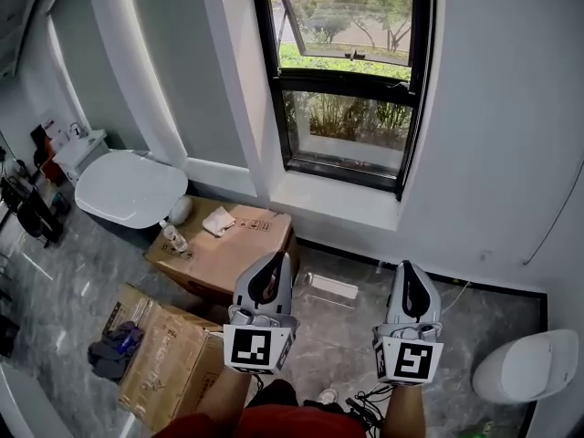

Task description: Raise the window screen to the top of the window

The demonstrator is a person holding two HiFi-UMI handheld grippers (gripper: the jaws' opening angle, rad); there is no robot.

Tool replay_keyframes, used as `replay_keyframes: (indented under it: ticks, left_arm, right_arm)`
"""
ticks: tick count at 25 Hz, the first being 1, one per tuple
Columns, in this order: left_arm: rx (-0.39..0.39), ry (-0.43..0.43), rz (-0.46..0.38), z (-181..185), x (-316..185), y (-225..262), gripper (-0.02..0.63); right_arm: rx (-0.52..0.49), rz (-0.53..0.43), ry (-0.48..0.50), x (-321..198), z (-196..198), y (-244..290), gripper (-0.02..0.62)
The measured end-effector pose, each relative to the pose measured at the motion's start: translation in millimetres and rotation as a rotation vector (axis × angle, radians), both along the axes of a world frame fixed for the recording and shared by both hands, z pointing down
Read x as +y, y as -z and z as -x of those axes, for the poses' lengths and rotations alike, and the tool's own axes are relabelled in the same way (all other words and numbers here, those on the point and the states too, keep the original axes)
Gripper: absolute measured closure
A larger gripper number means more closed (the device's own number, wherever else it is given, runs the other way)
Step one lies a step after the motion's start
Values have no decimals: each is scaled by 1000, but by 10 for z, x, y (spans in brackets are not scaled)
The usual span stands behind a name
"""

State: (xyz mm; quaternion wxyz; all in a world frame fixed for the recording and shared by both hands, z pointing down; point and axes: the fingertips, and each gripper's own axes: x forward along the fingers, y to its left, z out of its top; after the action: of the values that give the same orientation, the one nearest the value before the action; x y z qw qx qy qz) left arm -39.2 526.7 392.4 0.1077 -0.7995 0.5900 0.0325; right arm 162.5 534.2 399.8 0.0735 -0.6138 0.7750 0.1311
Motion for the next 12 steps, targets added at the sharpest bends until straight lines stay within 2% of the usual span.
replay_keyframes:
  ticks: [7,12]
  left_arm:
    - [-9,3,26,-91,-223,-112,601]
    - [32,-1,23,-18,-503,-164,601]
  right_arm:
    - [36,26,-3,-267,-83,-72,586]
    - [54,17,-26,-498,-42,-68,586]
